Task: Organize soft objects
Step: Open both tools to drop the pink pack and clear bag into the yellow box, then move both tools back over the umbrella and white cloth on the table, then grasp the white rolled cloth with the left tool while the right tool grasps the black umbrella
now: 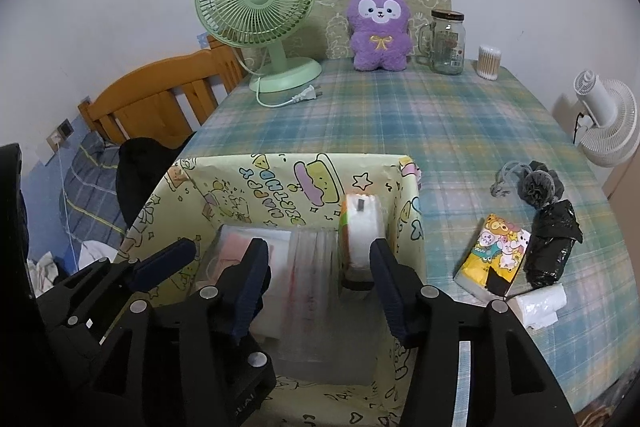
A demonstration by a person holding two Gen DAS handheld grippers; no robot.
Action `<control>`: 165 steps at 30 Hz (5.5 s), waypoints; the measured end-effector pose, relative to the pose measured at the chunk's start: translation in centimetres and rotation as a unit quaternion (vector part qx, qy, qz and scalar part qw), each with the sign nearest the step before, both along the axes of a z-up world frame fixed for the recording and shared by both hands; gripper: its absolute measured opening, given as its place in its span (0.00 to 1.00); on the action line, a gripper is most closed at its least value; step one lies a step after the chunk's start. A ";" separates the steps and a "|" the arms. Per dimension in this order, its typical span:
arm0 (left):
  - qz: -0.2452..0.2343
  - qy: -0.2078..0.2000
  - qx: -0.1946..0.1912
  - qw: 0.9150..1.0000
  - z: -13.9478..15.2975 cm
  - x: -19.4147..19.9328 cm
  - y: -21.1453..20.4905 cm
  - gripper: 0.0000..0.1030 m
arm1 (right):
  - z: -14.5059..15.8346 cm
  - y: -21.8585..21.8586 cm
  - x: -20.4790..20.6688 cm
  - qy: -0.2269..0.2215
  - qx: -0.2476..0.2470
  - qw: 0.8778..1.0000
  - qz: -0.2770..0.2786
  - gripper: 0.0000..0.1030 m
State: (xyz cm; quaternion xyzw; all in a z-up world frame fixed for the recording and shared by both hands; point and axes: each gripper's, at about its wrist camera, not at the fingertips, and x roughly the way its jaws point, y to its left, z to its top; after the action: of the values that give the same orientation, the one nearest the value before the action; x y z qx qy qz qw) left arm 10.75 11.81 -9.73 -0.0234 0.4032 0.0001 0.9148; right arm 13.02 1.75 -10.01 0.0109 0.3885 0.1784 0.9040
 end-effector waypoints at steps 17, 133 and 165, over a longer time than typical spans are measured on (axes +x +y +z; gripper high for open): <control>-0.005 -0.036 0.012 0.999 3.1 -1.1 -1.4 0.83 | 2.9 -1.8 -1.0 -0.029 0.008 0.999 -0.009 0.76; -0.094 0.043 -0.005 0.995 -6.8 2.0 -22.2 0.79 | -6.6 -23.7 0.1 0.007 -0.023 0.987 -0.156 0.93; -0.046 -0.027 0.013 0.999 -2.8 2.4 -20.6 0.28 | -3.7 -22.3 1.3 -0.030 0.016 0.990 -0.135 0.93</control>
State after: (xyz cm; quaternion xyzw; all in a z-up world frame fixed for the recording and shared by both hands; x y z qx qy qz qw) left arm 13.17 -8.82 -12.51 0.0072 0.3794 -0.0370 0.9245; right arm 14.31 -20.59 -13.71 0.0724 0.3534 0.0612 0.9307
